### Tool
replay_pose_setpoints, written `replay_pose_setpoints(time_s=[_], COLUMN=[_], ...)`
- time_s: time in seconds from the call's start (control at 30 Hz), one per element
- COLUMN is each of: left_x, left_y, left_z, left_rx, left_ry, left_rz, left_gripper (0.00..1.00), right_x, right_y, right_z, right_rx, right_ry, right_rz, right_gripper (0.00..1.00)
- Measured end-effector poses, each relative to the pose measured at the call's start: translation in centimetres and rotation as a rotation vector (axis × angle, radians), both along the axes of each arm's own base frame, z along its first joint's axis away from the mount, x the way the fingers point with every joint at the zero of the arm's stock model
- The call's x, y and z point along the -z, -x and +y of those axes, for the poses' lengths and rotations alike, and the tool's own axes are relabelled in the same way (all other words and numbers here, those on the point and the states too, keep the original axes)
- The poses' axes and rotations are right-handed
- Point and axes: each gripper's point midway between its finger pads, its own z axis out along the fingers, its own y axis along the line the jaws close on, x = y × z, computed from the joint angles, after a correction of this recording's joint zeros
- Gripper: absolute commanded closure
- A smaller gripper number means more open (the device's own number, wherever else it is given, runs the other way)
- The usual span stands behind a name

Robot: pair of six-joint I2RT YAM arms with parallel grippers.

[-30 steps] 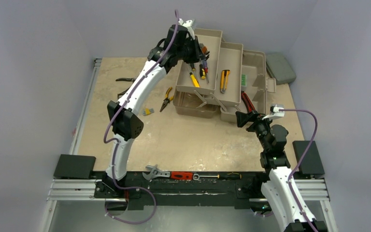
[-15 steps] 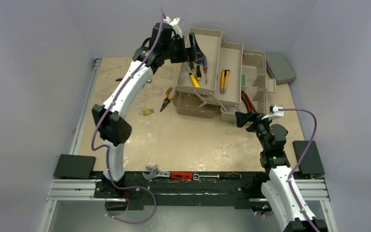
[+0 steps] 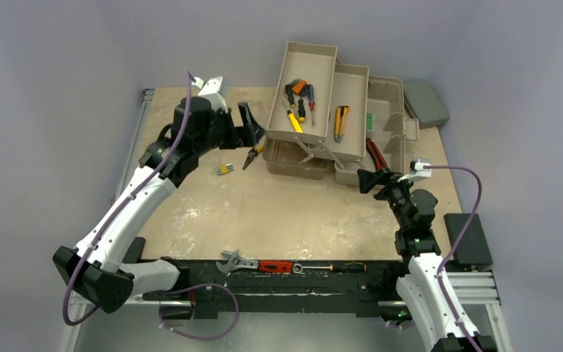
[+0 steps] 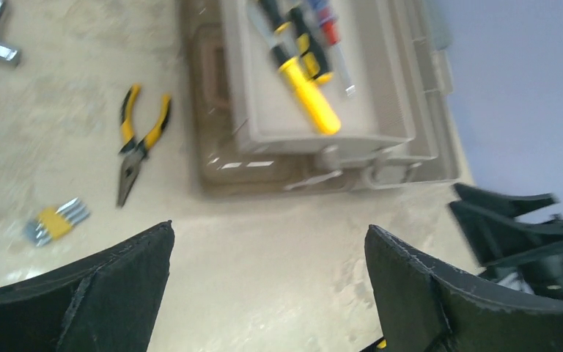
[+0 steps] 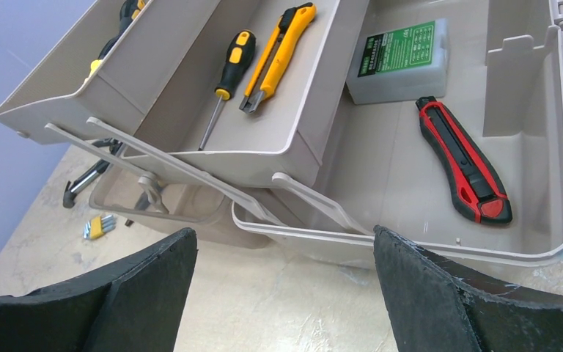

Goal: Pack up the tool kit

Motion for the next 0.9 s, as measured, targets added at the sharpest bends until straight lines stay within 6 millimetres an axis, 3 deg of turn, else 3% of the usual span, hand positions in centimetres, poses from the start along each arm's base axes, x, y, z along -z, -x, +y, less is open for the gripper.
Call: replay_pose_setpoints(time_s=[0.23,0.47,0.6,0.9], left_x=[9.3,12.5,14.4,16.7], left_y=[2.1,2.7,2.9,2.5], left_z=[4.9,7.4,7.2,6.0], left_rx=[-0.199,-0.334,-0.325,-0.283], left_ry=[-0.107,-0.116,-0.132,-0.149], left_rz=[0.130,0.183,0.232,0.294], left_gripper=[0.00,0.00,0.00,0.02], right_x=[-0.1,-0.4,-0.3,-0.3], right_y=[0.0,0.1,0.1,0.1], right_z=[0.0,0.0,0.0,0.0], right_rx=[0.000,0.000,0.000,0.000], right_ry=[0.000,-0.001,-0.001,-0.001], right_rz=[-0.003,-0.014,-0.012,-0.012], right_gripper=[0.12,0.12,0.12,0.12])
